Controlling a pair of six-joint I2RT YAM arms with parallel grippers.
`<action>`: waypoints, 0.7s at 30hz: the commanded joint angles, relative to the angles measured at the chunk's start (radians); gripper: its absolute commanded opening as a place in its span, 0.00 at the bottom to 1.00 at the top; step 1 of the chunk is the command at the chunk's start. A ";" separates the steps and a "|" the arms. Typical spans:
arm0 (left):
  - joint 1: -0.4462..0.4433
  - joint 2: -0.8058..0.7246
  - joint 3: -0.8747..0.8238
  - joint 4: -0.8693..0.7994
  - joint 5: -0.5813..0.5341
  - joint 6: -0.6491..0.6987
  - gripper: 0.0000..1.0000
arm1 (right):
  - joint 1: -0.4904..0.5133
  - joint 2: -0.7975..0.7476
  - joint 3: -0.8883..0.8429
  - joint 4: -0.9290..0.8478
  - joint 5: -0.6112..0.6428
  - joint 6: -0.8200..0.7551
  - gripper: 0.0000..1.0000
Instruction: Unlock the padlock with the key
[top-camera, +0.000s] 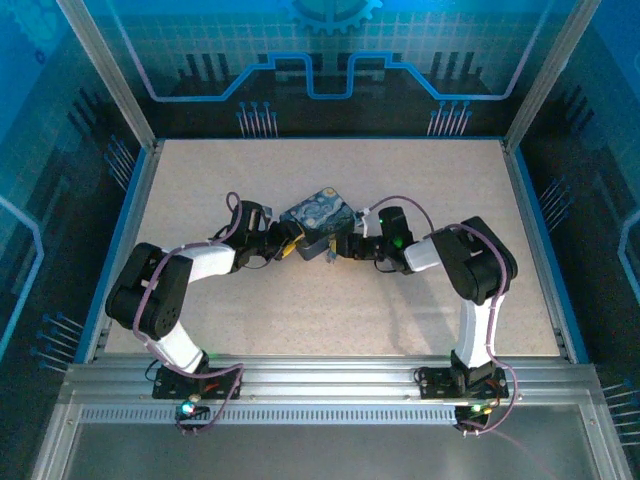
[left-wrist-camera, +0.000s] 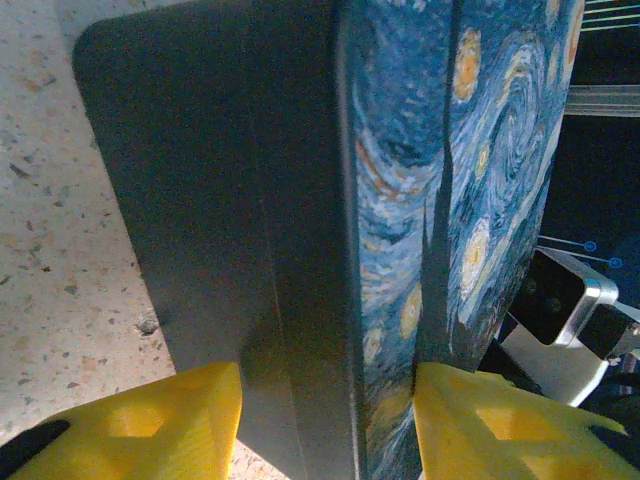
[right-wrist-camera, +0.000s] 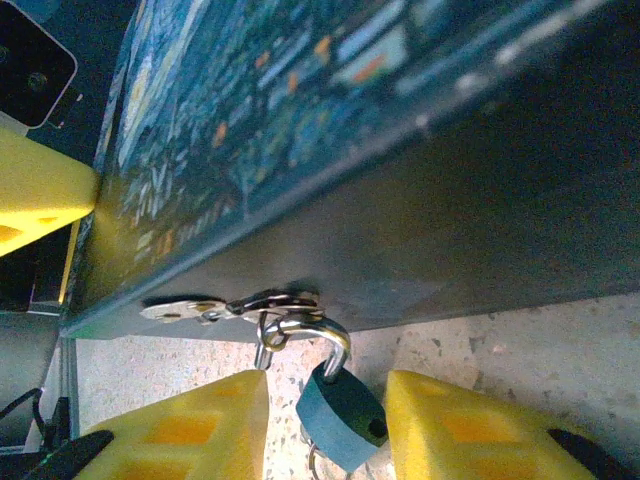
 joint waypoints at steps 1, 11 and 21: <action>-0.012 -0.008 -0.015 -0.076 -0.012 -0.003 0.50 | 0.014 0.031 0.023 0.003 -0.001 0.014 0.34; -0.012 -0.011 -0.016 -0.077 -0.011 -0.002 0.50 | 0.013 0.056 0.031 0.028 -0.019 0.061 0.28; -0.012 -0.011 -0.018 -0.078 -0.012 -0.003 0.50 | 0.010 0.056 0.024 0.043 -0.027 0.081 0.16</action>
